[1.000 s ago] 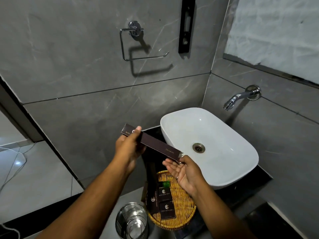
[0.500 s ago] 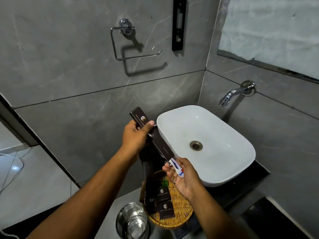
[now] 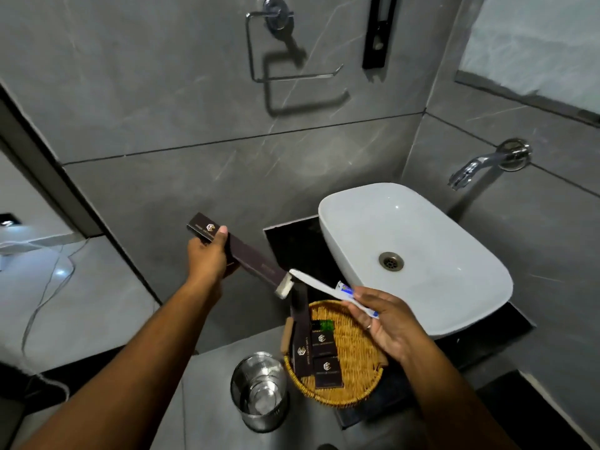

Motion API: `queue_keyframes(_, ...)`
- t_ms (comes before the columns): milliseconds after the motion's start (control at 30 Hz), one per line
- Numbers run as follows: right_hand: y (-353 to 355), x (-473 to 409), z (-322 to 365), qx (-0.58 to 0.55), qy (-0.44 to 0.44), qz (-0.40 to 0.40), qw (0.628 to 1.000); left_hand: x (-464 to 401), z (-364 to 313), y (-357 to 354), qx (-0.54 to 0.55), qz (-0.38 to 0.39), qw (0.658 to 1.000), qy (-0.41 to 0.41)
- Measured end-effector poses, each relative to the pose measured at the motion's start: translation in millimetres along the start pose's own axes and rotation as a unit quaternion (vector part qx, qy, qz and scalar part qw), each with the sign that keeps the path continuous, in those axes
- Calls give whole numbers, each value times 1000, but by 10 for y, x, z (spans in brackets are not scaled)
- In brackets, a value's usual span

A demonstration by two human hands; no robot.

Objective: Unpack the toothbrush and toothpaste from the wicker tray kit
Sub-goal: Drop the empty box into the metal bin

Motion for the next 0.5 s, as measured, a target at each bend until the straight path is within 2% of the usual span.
queue_keyframes(100,69,-59,-62,4,-16,-31,999,-107,696,333,-77,-25,988,131)
queue_keyframes(200,115,-12,-70,76,15,-44,996,-71,1305,430,-98,4,973,208)
queue_keyframes(300,95,-58,-210,113,-65,7,991,-38,1883,437,-124,57,939,316)
queue_keyframes(367,106,-114,-276,88,-97,-10,991,-73,2228,420,-140,95,921,350)
queue_keyframes(500,71,-203,-359,102,-83,-30,991,-223,2779,365,-195,133,892,385)
Point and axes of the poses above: each hand's wrist, its own x-axis away from the middle knuckle, its own y-axis out of the back of the hand, z = x × y, the point moved 6 cm from there along -x, towards the middle knuckle, and after that the axes turned 7 degrees about -x, right-handed, at the moved point
